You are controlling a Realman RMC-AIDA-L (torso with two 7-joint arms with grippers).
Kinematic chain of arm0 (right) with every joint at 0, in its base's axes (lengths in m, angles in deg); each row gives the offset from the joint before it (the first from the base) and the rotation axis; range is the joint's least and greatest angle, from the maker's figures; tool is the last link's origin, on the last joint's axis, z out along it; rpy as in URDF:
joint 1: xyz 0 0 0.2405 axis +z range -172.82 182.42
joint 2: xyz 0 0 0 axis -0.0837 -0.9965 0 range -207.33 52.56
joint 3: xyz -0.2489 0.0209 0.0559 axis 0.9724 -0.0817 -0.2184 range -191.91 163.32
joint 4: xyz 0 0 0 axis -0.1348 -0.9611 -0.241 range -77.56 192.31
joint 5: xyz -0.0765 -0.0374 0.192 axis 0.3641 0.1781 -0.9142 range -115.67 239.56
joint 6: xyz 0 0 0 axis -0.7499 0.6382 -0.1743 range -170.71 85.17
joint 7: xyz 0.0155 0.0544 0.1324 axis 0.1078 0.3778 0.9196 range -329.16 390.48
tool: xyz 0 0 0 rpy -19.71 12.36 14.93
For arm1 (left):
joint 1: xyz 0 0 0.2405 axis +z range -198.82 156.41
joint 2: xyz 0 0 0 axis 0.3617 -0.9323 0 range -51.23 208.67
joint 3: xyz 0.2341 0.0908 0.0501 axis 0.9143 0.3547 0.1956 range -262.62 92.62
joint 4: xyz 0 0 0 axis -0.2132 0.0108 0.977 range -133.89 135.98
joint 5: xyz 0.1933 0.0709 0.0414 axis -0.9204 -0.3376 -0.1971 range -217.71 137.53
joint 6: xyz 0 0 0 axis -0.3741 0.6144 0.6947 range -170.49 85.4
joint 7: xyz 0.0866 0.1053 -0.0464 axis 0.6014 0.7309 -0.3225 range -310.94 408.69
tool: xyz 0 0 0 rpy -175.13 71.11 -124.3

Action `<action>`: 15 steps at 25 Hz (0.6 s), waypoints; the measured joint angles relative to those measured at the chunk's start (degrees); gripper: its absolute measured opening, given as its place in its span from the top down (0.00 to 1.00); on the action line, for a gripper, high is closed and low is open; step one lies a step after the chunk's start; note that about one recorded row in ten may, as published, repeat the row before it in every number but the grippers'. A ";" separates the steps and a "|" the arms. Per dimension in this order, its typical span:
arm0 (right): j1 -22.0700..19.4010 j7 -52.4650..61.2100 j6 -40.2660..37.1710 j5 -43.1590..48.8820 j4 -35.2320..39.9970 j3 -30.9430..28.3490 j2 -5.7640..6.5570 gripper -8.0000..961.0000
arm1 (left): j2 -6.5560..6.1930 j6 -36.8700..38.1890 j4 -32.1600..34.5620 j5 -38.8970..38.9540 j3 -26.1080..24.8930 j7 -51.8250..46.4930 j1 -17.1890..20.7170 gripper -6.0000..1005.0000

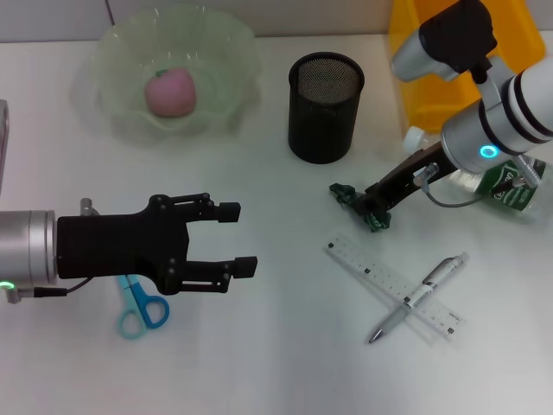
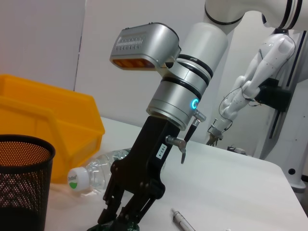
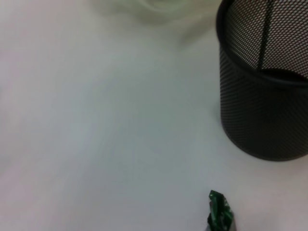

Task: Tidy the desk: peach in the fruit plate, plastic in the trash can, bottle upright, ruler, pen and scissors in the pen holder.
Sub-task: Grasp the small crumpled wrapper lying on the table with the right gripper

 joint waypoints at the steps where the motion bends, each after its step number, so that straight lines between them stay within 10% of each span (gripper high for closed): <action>1: 0.00 -0.01 0.02 0.00 0.00 0.23 0.00 0.59 | 0.02 -0.05 0.00 0.00 0.00 0.00 -0.04 0.21; 15: -2.77 -0.60 0.18 -1.66 3.46 0.28 0.02 0.90 | 0.00 -0.50 0.00 0.00 0.00 0.00 0.00 0.21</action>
